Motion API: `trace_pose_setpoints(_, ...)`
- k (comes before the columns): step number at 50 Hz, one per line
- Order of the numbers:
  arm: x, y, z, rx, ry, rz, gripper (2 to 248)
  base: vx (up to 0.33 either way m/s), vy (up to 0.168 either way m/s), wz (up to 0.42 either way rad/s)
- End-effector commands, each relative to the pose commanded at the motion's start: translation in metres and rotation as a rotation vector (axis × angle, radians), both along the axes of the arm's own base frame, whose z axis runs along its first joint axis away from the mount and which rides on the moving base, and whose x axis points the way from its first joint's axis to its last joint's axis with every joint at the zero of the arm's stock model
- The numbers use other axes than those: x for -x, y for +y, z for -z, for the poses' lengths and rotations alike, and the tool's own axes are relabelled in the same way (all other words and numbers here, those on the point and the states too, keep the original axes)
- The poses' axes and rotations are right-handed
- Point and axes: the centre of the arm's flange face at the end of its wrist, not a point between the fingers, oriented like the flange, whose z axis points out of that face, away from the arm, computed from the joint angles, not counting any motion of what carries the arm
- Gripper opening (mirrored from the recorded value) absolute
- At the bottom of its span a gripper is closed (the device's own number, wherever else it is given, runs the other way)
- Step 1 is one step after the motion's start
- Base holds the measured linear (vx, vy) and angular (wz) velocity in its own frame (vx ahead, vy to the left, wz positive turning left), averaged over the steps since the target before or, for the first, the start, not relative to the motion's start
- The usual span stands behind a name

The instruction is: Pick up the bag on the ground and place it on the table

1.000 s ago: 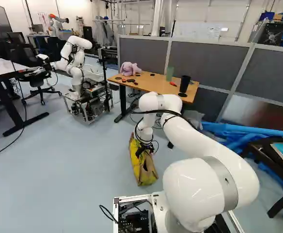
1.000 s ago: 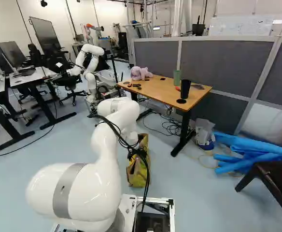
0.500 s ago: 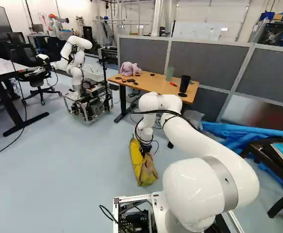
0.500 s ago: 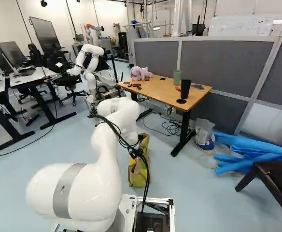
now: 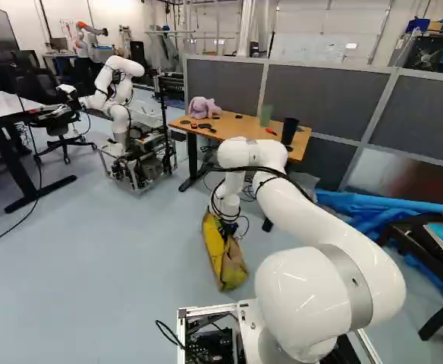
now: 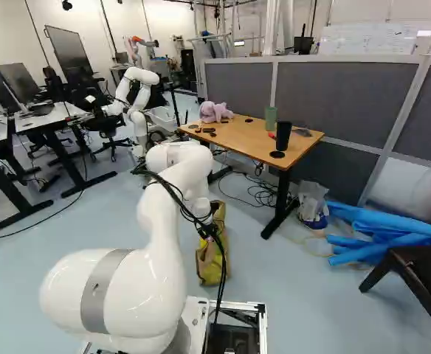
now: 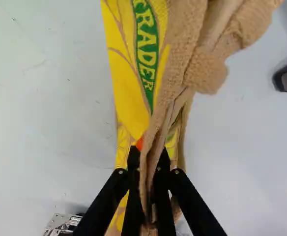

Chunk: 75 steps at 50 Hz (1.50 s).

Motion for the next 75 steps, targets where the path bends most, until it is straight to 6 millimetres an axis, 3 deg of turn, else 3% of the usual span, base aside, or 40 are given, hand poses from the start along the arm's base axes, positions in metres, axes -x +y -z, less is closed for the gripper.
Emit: trace_pose_setpoints(75, 0.006, 0.000, -0.114, -0.002, -0.035, 0.000, 28, 0.000, 0.000, 0.000)
